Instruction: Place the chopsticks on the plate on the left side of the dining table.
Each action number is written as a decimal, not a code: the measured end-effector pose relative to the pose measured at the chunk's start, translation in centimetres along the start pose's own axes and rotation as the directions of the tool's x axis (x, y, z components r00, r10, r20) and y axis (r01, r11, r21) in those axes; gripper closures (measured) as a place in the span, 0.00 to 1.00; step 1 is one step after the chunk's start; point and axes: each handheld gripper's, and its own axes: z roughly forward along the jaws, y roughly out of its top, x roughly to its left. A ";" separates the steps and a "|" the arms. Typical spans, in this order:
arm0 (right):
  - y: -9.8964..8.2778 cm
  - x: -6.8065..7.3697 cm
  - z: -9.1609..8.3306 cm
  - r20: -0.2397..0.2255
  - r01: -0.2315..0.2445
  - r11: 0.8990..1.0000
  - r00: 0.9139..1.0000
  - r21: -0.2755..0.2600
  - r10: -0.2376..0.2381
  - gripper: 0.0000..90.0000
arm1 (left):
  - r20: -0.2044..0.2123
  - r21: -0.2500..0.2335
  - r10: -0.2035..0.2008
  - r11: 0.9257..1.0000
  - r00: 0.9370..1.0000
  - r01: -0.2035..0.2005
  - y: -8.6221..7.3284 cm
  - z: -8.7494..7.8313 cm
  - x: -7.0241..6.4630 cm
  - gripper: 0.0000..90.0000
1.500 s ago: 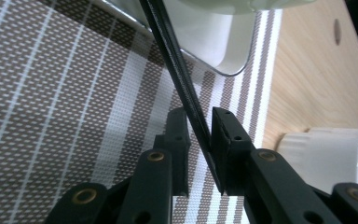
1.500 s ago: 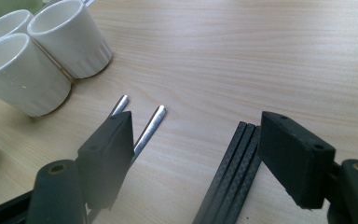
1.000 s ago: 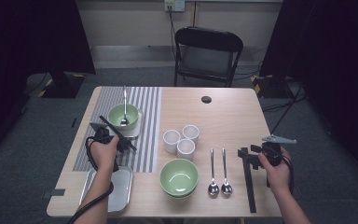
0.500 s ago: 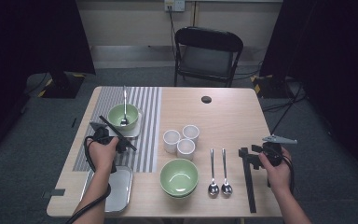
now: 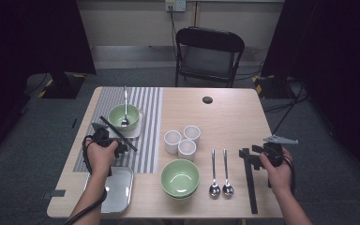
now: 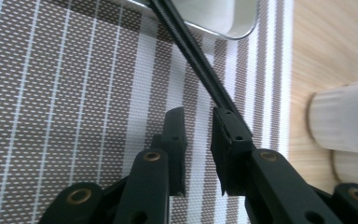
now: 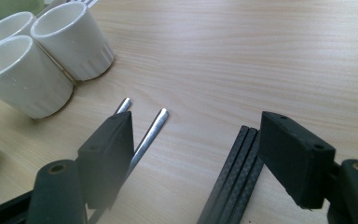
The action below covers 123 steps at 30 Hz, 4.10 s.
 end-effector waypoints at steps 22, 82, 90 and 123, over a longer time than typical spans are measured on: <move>0.0 -0.5 -0.2 -0.002 -0.008 1.000 1.000 -0.012 0.008 0.29 | 0.009 0.034 0.002 0.999 1.000 -0.002 0.6 2.2 -0.9 0.84; 0.1 -0.8 -0.3 -0.005 -0.019 0.999 1.000 -0.027 0.019 0.29 | 0.018 0.044 0.010 0.999 1.000 -0.010 2.4 4.5 -3.7 0.82; 0.1 -0.8 -0.3 -0.006 -0.019 0.999 1.000 -0.027 0.018 0.29 | 0.015 0.042 0.017 0.999 1.000 -0.017 2.6 4.7 -4.0 0.81; 0.1 -0.9 -0.4 -0.010 -0.024 0.999 1.000 -0.033 0.024 0.29 | 0.030 0.027 0.001 1.000 1.000 -0.002 3.2 5.6 -5.1 0.82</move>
